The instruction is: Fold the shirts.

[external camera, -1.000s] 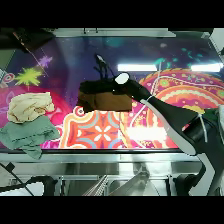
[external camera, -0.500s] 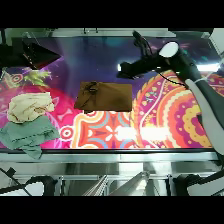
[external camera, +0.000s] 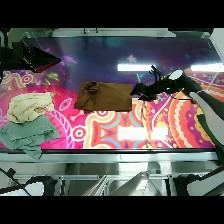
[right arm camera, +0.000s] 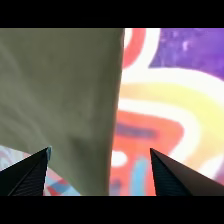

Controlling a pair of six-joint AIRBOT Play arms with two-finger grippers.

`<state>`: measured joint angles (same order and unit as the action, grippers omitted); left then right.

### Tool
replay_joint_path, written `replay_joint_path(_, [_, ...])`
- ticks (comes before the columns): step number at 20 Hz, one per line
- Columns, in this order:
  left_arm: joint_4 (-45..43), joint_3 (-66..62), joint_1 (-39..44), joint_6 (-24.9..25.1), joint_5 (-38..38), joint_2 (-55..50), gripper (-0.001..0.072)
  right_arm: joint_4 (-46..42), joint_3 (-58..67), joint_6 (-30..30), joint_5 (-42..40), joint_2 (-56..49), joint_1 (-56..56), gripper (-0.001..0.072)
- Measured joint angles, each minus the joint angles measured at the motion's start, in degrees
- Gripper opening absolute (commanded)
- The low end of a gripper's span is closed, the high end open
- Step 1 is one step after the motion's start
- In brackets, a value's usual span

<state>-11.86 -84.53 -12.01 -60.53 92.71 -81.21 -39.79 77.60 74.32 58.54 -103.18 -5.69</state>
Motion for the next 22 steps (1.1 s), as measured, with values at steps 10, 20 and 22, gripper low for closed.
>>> replay_joint_path(10, [0.0, 0.0, 0.0, 0.9, -0.8, 0.0, 0.0012, 16.7, 3.7, -9.7, -2.9, -8.5, -5.3, 0.0019])
replay_joint_path(20, [0.0, 0.0, 0.0, 1.0, 0.7, 0.0, 0.0013, -1.8, 22.9, 3.5, 4.3, 4.0, 0.1, 0.002])
replay_joint_path(22, [0.0, 0.0, 0.0, 1.0, 1.0, 0.0, 0.0012, -7.9, 26.4, 8.8, 8.0, 8.0, 6.6, 0.002])
